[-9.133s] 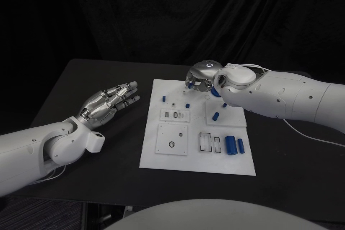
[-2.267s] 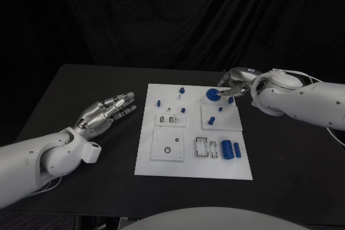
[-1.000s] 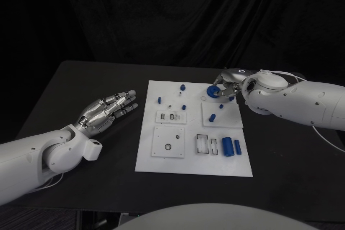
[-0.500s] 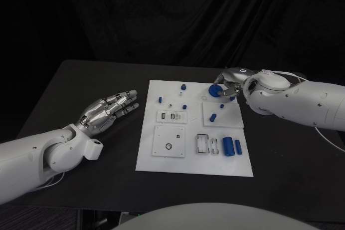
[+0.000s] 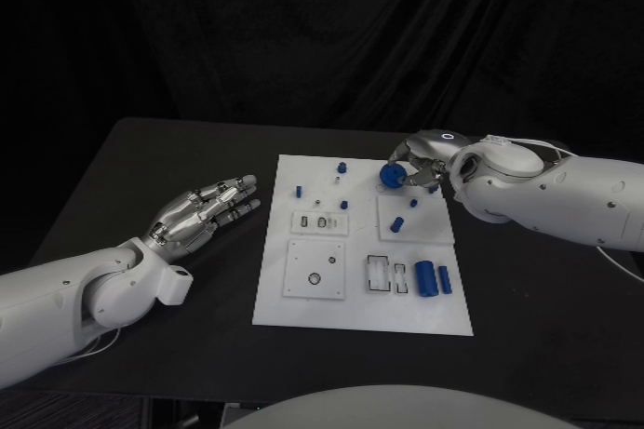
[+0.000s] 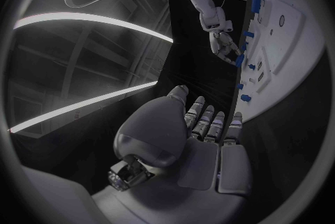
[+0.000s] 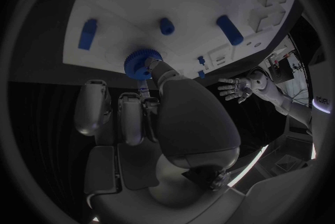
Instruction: Assemble the parts on the task board
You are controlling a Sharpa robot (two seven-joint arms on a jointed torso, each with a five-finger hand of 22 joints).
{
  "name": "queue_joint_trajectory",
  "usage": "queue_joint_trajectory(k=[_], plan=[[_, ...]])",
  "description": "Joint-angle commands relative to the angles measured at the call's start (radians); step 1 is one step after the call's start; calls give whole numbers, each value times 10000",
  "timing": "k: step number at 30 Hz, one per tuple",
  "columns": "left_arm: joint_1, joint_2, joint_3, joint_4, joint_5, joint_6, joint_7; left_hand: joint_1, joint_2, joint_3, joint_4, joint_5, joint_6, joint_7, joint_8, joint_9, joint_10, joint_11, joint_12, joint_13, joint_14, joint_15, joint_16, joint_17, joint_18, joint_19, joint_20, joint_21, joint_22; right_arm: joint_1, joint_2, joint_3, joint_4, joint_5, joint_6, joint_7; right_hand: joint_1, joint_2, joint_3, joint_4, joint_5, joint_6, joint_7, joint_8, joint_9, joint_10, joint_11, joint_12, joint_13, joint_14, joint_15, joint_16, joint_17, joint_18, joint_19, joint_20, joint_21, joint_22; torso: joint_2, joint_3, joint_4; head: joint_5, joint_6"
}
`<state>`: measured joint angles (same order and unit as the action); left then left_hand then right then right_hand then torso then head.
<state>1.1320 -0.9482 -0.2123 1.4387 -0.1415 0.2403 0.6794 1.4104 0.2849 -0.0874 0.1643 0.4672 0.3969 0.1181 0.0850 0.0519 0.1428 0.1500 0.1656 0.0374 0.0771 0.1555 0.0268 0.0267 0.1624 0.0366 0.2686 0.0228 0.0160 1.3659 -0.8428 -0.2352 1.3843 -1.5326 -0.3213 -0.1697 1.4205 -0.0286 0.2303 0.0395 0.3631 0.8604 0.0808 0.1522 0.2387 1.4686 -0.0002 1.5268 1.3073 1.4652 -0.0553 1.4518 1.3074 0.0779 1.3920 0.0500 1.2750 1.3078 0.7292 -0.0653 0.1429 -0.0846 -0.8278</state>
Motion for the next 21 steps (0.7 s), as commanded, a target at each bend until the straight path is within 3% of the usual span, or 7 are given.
queue_joint_trajectory(k=[1, 6, 8, 18, 21], plan=[[-18, 52, 9, -10, 14, 131, 1428, -6, 66, 85, -2, 38, 14, 19, 47, 9, -3, 84, 20, 7, 24, 60, 14, -6, 160, 46, 8, 73, 11, 192, -32, 15, 403, -101, 8, 45, -216, 30, -17, 100, -51, -140, 9, 1739, 3417, 524, -66, 36, 2177, 514, -79, 26, 1418, -63, 79, -4, 35, 1203, -12, -4, -2, -25, 44], [-24, 119, 9, -48, 14, 150, 1429, -6, 66, 85, -2, 38, 14, 19, 47, 9, -3, 84, 20, 7, 24, 60, 14, -6, 160, 46, 8, 73, 11, 345, 281, 14, 724, -101, 290, 93, -272, 37, -27, 141, -92, -163, 5, 1761, 3455, 599, -69, 96, 2245, 553, -81, 102, 1501, -85, 136, -5, 121, 1252, -31, -15, 4, -42, 69], [-28, 145, 9, -55, 15, 165, 1431, -6, 66, 102, -6, 41, 9, 18, 46, 9, -1, 87, 24, 8, 24, 64, 14, -6, 162, 48, 14, 74, 11, 350, 496, 14, 684, -101, 426, 112, -274, 39, -26, 142, -94, -161, 4, 1763, 3457, 594, -69, 92, 2241, 554, -81, 103, 1502, -86, 138, -5, 124, 1254, -76, -38, 6, -34, 44], [-49, 230, 9, -95, 15, 197, 1418, -5, 66, 131, -13, 44, 2, 15, 44, 8, -6, 99, 19, 7, 25, 72, 14, -6, 164, 50, 24, 75, 12, 184, 1479, 13, -103, -100, 844, 158, -277, 42, -4, 149, -128, -229, 19, 1724, 3450, 549, -64, 55, 2202, 536, -79, 62, 1464, -71, 104, -4, 59, 1231, -232, -70, 65, -35, -133], [-55, 256, 9, -111, 15, 209, 1409, -5, 66, 131, -13, 44, 2, 15, 44, 8, -6, 99, 19, 7, 25, 72, 14, -6, 164, 50, 24, 75, 12, 129, 1705, 14, -357, -100, 908, 155, -281, 41, 8, 153, -153, -270, 29, 1695, 3440, 528, -57, 39, 2184, 524, -74, 38, 1442, -64, 86, -2, 24, 1219, -230, -63, 58, -61, -168]])
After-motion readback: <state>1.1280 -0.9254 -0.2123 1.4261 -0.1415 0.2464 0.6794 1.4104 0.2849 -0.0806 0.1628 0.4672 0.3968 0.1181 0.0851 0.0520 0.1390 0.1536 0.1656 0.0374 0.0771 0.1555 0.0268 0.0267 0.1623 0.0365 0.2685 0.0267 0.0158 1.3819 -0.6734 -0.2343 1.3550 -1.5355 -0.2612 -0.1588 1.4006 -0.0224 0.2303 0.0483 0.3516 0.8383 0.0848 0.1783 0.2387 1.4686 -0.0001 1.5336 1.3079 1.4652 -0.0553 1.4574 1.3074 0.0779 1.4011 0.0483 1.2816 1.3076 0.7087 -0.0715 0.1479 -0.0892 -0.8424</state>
